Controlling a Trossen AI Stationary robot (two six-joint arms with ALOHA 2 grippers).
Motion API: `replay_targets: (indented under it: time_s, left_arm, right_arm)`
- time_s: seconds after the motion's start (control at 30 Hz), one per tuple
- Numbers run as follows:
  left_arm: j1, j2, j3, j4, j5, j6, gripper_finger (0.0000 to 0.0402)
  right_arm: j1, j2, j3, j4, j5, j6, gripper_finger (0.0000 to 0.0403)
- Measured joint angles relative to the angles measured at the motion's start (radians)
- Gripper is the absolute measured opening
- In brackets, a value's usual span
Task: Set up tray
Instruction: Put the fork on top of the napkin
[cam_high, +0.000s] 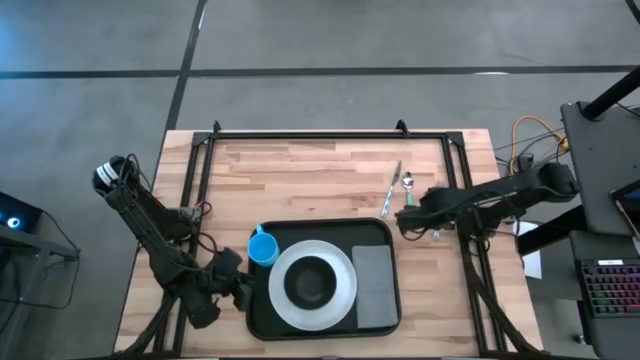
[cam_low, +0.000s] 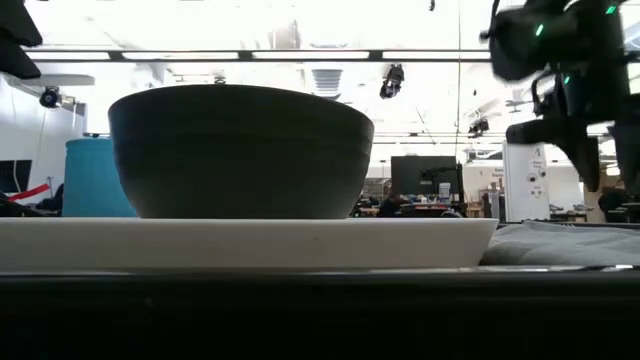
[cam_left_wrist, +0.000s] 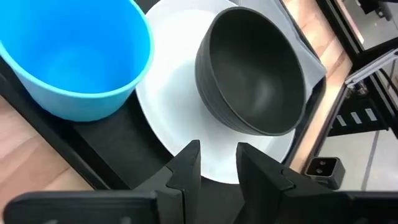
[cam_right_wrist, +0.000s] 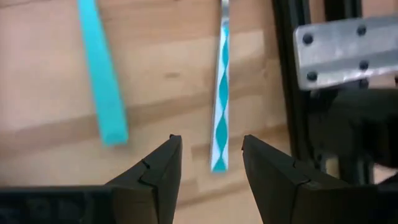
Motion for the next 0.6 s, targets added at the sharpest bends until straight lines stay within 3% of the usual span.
replay_targets:
  time_s: [0.3,0.6]
  left_arm:
    - [0.030,0.000,-0.010,-0.016,-0.003,-0.005,0.0084]
    - [0.071,0.000,-0.010,-0.049,-0.002,-0.006,0.0084]
  right_arm:
    - [-0.242,0.104,-0.047,0.050,0.013,-0.301,0.0161]
    - [-0.439,0.106,-0.072,0.118,0.021,-0.454,0.0138]
